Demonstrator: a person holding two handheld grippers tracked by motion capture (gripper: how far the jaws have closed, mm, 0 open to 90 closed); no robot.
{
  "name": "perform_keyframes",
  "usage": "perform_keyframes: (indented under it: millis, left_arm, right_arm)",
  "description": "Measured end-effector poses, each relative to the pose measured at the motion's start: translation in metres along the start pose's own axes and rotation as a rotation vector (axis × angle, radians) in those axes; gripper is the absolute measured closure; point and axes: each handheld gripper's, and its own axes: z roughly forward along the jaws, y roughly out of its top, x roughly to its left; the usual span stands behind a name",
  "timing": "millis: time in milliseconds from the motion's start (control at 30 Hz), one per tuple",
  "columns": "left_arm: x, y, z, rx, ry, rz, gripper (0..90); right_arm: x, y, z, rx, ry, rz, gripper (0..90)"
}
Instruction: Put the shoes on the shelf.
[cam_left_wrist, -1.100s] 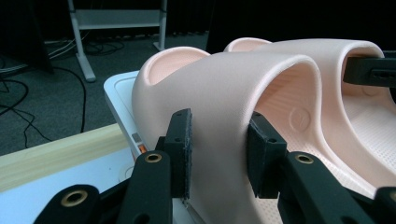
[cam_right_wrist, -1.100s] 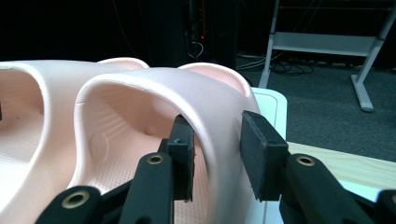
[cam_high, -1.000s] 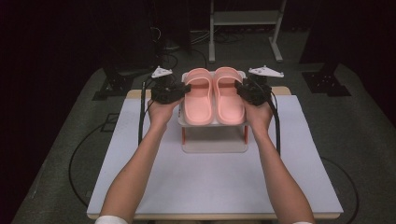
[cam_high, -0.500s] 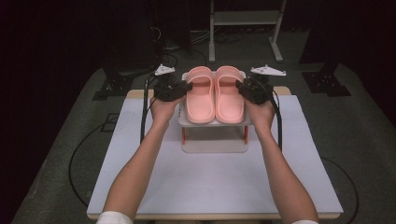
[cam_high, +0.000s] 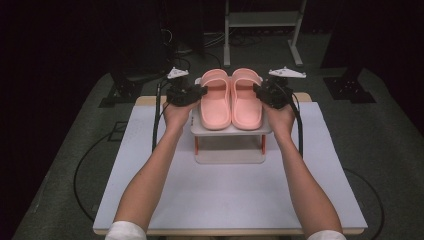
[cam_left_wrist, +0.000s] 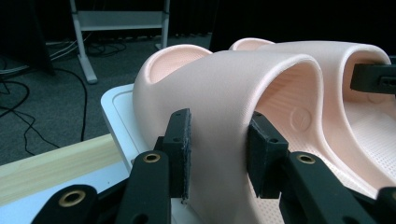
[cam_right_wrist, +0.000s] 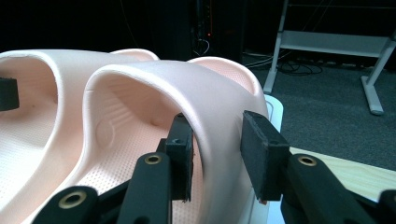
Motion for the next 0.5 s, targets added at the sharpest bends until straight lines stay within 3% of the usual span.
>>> perform_keyframes:
  millis: [333, 500]
  left_arm:
    - [0.0010, 0.0006, 0.0017, -0.004, 0.000, -0.008, 63.2]
    - [0.0026, -0.0012, -0.0071, -0.028, -0.009, -0.014, 59.4]
  right_arm:
    - [-0.0027, 0.0018, 0.0031, 0.005, 0.004, -0.013, 63.8]
    - [-0.0043, 0.0020, -0.0028, -0.008, 0.024, -0.007, 58.7]
